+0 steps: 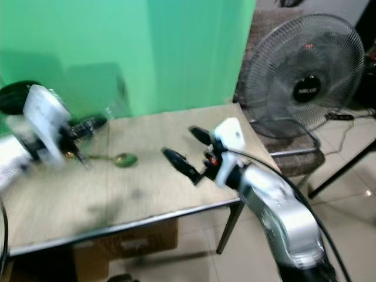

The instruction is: Setting the table

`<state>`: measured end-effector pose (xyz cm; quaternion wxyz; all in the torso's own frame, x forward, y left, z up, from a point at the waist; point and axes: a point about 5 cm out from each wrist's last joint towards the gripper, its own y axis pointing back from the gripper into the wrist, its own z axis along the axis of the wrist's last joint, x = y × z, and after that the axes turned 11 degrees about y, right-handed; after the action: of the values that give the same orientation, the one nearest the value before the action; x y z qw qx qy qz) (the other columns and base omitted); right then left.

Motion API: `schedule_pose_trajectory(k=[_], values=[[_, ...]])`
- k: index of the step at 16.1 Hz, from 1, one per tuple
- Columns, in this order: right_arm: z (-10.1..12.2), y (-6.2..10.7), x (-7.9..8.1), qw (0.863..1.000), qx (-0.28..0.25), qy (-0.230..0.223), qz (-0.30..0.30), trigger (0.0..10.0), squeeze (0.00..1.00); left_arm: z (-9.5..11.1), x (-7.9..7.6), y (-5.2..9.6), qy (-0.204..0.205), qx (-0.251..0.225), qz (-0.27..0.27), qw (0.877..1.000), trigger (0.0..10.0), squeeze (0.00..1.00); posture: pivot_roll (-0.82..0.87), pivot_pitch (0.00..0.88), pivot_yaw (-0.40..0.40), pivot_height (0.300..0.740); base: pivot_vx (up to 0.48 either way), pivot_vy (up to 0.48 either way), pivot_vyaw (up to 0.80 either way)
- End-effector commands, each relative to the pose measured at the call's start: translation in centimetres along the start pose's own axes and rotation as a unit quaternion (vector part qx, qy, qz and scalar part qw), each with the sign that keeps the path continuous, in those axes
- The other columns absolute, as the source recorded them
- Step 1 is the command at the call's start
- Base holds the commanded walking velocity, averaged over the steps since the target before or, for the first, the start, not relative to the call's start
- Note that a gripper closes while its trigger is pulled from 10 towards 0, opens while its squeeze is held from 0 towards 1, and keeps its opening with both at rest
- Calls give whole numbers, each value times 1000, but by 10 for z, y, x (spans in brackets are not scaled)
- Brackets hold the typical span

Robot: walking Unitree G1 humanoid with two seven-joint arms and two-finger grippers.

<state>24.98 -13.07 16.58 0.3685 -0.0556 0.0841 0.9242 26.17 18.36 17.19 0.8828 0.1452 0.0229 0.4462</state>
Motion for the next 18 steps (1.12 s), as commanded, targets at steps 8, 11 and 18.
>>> schedule_pose_trajectory(k=[8, 11, 18], values=[[-8, 22, -12, 976, 17, -54, -209, 10000, 0, 1, -18, -17, 58, -102, 165, 979, 10000, 0, 18, 0, 19, 740, 0, 0, -778], [-14, 31, -8, 956, 44, -16, -288, 10000, 0, -4, -32, -18, 100, -120, 200, 967, 10000, 0, -5, 0, 26, 740, 0, 0, -779], [-10, 18, -16, 934, 18, -39, -355, 10000, 0, -18, -39, -20, 134, -119, 254, 950, 10000, 0, 10, 0, 12, 740, 0, 0, -775]])
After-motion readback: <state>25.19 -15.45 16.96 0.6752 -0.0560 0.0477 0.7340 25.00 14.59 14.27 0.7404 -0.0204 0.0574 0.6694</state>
